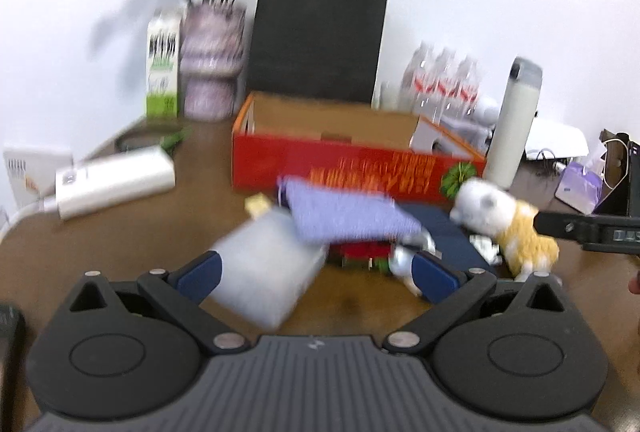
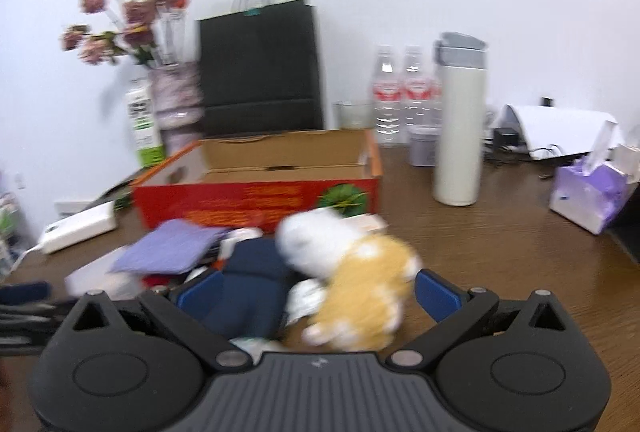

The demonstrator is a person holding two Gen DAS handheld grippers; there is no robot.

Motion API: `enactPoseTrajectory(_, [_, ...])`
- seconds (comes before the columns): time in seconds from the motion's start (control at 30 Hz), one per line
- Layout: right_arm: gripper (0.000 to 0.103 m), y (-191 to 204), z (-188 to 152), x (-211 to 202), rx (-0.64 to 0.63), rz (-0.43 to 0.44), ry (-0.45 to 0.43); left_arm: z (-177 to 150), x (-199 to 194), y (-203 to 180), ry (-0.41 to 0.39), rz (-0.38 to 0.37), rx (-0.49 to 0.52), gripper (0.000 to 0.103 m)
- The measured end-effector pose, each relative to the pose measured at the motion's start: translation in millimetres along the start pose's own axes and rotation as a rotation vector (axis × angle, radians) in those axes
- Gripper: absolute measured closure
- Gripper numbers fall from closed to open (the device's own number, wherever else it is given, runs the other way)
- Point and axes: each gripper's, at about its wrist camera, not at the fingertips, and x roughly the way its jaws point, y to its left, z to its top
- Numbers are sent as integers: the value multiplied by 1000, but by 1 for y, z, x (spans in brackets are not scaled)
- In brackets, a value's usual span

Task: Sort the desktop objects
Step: 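Grasp the plush toy with the right tool while the left tool grasps the purple pouch, then carry both into the cardboard box and open both tools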

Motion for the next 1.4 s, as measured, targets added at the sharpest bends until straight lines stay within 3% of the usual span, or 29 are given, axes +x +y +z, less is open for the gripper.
enactPoseTrajectory(0.03, [10,-7,4,7,15,-13,15,3,1,-2,-19,4,17,0])
enactPoseTrajectory(0.13, [10,-21,6,25,75,-12,53,12,14,-10,-43,15,66,0])
enactPoseTrajectory(0.27, [11,-18,0,47,63,0,82,29,42,-21,-23,4,111,0])
enactPoseTrajectory(0.33, [12,-16,-5,60,60,-36,96,36,63,-26,19,-6,119,0])
enactPoseTrajectory(0.37, [15,-18,-7,66,73,-48,100,39,74,-27,59,-15,122,0])
enactPoseTrajectory(0.43, [47,-23,-9,76,112,-52,116,48,104,-32,188,17,120,0])
enactPoseTrajectory(0.53, [53,-33,-11,77,173,-46,120,53,127,-26,242,47,62,1])
enactPoseTrajectory(0.57, [53,-35,-10,74,186,-41,110,54,128,-23,246,35,35,5])
enactPoseTrajectory(0.6, [53,-37,-10,69,191,-37,93,54,125,-21,237,21,11,25])
enactPoseTrajectory(0.63, [53,-38,-9,63,192,-37,73,53,122,-21,231,19,1,56])
enactPoseTrajectory(0.73, [53,-37,-7,48,171,-57,35,51,103,-28,196,19,41,91])
enactPoseTrajectory(0.83, [53,-28,-4,32,122,-90,-7,52,80,-32,148,-16,48,96])
enactPoseTrajectory(0.93, [53,-21,-2,15,119,-60,-37,57,51,-29,95,-42,18,97])
enactPoseTrajectory(1.13, [53,-12,24,-17,108,27,-108,118,11,-17,-3,-142,25,97])
enactPoseTrajectory(1.27, [53,-10,65,-9,70,52,-142,165,21,-9,-53,-130,47,97])
enactPoseTrajectory(1.4, [53,-11,113,40,54,79,-81,196,67,1,-38,-132,53,97])
